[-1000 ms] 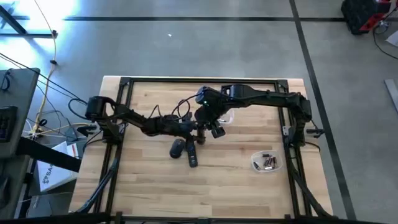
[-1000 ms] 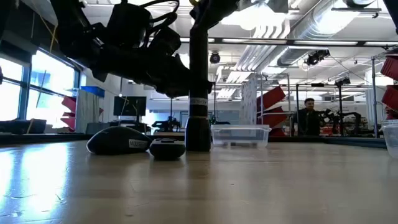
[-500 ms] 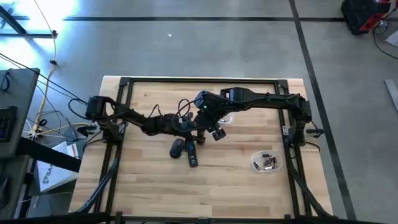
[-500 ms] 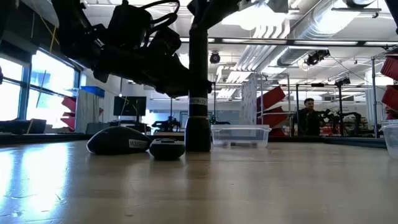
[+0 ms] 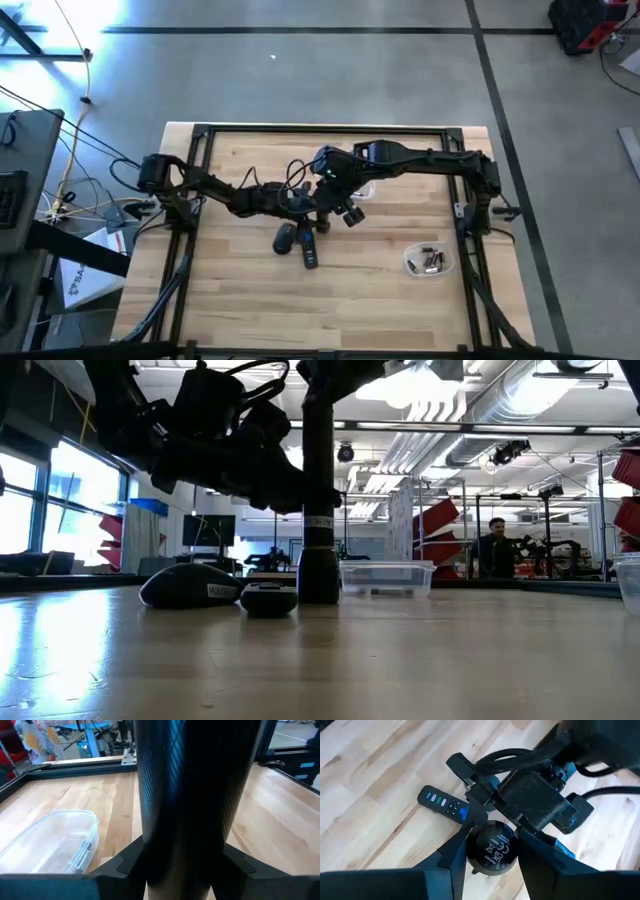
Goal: Insert battery
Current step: Close the flashlight battery compartment
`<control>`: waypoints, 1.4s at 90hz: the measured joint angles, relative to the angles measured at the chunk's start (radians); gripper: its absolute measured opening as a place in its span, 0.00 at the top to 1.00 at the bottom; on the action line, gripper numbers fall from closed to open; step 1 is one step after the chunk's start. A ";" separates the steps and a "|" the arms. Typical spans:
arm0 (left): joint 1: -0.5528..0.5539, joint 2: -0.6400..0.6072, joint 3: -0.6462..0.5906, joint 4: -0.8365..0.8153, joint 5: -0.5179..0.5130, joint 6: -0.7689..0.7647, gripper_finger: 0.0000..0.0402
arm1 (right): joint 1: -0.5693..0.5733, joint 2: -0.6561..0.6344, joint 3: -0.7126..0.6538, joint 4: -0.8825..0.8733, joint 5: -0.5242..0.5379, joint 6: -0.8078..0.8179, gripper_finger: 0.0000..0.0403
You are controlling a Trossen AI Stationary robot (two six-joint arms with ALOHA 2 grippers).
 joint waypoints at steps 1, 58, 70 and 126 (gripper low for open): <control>0.000 0.000 0.000 0.000 0.002 0.002 0.64 | 0.000 0.001 0.000 0.000 0.000 -0.002 0.68; 0.040 -0.003 0.005 -0.005 0.135 0.025 0.64 | 0.001 0.021 0.000 0.003 0.008 0.118 0.68; 0.040 -0.003 0.005 -0.004 0.114 0.024 0.64 | 0.000 0.021 0.000 -0.003 0.018 0.212 0.68; 0.060 -0.004 0.004 -0.001 0.094 0.008 0.64 | 0.047 0.020 -0.002 0.000 0.267 0.537 0.68</control>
